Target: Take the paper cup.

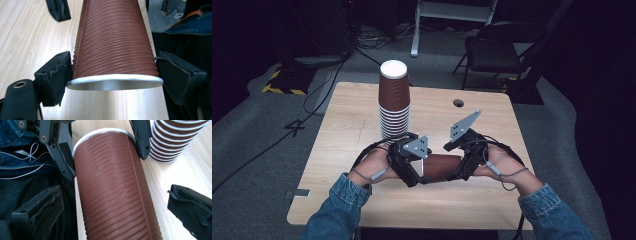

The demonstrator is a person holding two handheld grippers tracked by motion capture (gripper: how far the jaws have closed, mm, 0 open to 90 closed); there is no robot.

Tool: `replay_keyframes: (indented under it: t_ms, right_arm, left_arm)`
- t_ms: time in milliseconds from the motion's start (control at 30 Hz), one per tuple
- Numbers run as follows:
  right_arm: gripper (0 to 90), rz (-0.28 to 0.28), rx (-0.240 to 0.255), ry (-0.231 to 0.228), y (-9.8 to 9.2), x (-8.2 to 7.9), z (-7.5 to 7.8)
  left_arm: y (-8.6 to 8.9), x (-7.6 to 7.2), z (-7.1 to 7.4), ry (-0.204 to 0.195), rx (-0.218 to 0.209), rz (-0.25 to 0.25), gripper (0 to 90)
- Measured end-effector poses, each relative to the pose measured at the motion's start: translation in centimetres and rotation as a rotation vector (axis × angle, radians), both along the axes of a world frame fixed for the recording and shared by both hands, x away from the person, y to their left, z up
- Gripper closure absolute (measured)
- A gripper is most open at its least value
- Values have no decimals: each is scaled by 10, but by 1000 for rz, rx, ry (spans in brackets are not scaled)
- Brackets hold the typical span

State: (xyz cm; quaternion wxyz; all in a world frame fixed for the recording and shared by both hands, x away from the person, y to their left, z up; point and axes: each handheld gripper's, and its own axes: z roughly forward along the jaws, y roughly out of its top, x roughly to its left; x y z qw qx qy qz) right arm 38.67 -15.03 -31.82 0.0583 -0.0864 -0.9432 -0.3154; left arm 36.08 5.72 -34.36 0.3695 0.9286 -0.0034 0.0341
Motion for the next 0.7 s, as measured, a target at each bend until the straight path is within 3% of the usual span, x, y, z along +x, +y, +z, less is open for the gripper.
replay_keyframes:
  t_ms: [167,433,700]
  right_arm:
    - [3,15,-27,51,5,5,-8]
    - [3,41,-46,81,13,7,-18]
    - [15,70,-81,103,22,8,-24]
  left_arm:
    - [-2,-4,-1,-39,10,-15,157]
    - [-3,-9,-1,-74,18,-26,157]
    - [-2,-11,0,-77,20,-38,157]
